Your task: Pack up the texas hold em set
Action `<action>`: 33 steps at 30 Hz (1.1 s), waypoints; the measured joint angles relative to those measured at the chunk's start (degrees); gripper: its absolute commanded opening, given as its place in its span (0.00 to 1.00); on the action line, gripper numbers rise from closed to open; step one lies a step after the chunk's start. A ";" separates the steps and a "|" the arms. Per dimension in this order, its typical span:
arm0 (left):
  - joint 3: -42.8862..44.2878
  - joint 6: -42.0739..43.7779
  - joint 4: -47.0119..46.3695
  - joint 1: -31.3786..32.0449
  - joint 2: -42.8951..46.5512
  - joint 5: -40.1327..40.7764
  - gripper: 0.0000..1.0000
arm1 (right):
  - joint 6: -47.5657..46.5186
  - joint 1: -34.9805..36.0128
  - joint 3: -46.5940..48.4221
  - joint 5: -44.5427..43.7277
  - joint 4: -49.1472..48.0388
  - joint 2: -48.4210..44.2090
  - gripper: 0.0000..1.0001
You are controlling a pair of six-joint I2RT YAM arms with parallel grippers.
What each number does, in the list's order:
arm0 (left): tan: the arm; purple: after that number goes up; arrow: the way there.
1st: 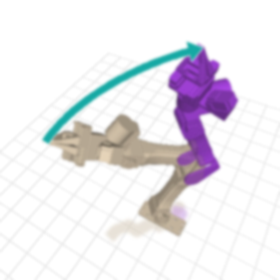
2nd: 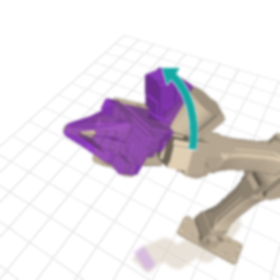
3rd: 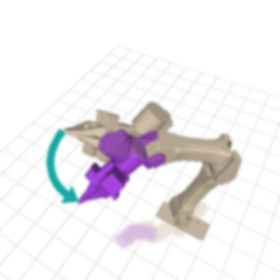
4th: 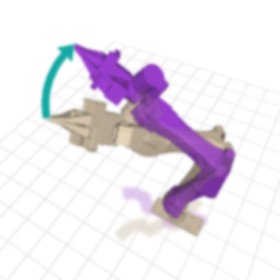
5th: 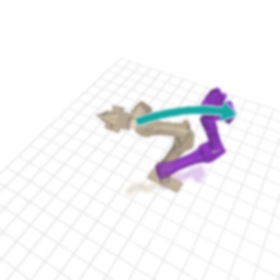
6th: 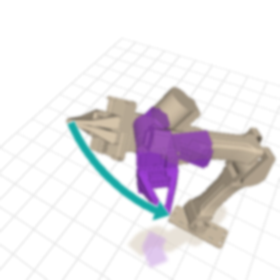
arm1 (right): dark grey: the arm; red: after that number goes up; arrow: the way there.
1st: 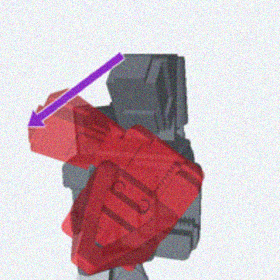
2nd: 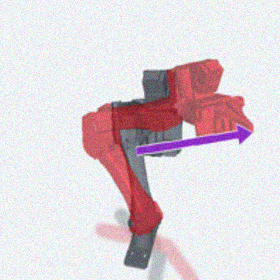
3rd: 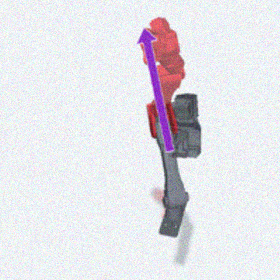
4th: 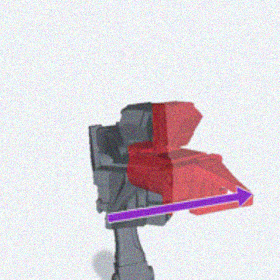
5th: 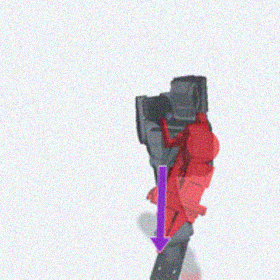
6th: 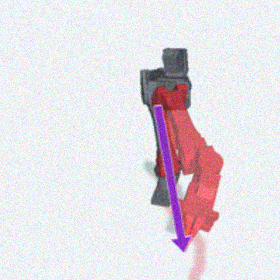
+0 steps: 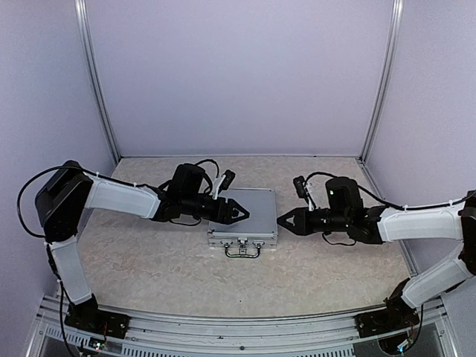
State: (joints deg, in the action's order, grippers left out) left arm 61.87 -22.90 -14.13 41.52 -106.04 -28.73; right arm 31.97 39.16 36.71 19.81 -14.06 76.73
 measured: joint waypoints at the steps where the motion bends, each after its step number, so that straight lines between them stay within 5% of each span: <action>1: -0.02 -0.22 -0.02 0.15 -1.01 -0.37 0.59 | -0.63 1.38 0.35 -0.92 0.61 1.55 0.18; 13: -2.36 -4.44 -7.34 1.27 -5.20 -3.21 0.47 | -1.25 12.46 12.13 -7.08 3.91 21.16 0.22; 33: -5.40 -6.67 -15.10 1.09 -5.57 -4.35 0.47 | 2.49 14.58 16.98 -8.17 6.16 29.05 0.33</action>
State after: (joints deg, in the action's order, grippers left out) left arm 56.47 -29.56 -29.23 42.61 -111.61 -33.08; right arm 34.46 53.74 53.69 11.64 -7.90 105.78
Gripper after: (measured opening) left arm 0.464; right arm 0.301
